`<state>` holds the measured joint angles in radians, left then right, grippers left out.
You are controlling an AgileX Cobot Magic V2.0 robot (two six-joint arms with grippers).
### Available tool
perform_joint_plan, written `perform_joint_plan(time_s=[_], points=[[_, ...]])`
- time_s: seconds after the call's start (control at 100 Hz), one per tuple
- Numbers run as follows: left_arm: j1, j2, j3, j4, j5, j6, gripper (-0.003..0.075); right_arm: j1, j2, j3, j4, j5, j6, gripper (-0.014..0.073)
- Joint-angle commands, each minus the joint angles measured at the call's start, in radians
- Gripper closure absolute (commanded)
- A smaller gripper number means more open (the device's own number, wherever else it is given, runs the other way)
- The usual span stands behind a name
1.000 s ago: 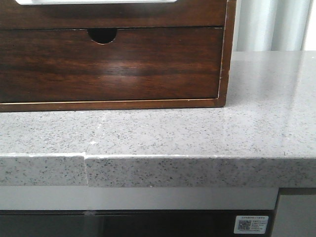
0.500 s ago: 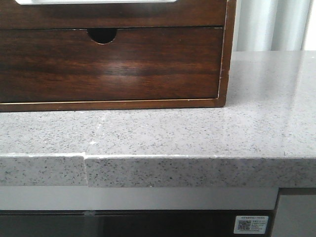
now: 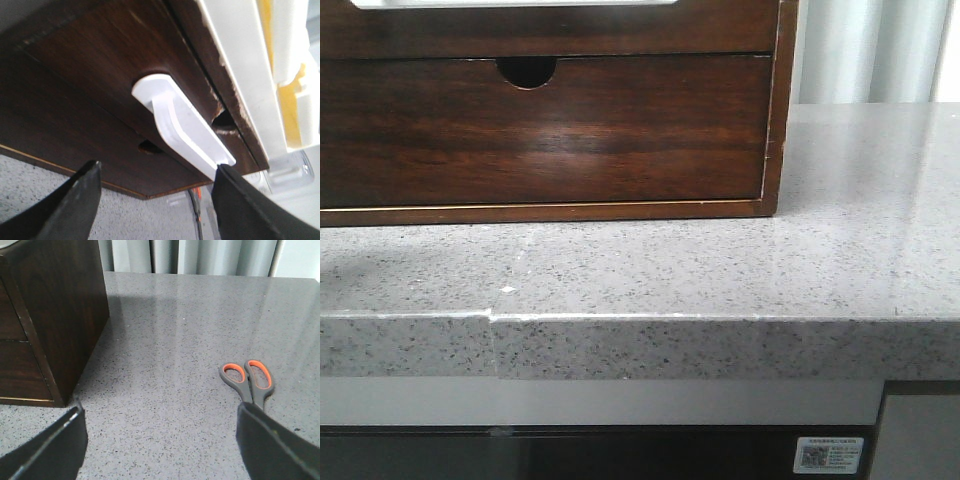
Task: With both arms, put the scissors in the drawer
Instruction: 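Pull the drawer open toward the robot with the left gripper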
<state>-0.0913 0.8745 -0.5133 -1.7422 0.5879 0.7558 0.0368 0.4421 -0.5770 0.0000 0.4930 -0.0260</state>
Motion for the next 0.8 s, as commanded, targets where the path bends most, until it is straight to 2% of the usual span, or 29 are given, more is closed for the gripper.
perform_joint_plan(time_s=[0.0,0.25,0.67,0.79], points=[[-0.004,0.050,-0.039,-0.125,0.086,0.070,0.0283,0.000,0.014,-0.027,-0.007,-0.082,-0.002,0.0045],[-0.004,0.202,-0.134,-0.125,0.215,0.115,0.0283,0.000,0.014,-0.027,-0.007,-0.082,-0.002,0.0045],[-0.004,0.358,-0.266,-0.125,0.291,0.115,0.0284,0.000,0.014,-0.027,-0.007,-0.082,-0.002,0.0045],[-0.004,0.382,-0.268,-0.125,0.293,0.115,0.0329,0.000,0.014,-0.027,-0.007,-0.082,-0.002,0.0045]])
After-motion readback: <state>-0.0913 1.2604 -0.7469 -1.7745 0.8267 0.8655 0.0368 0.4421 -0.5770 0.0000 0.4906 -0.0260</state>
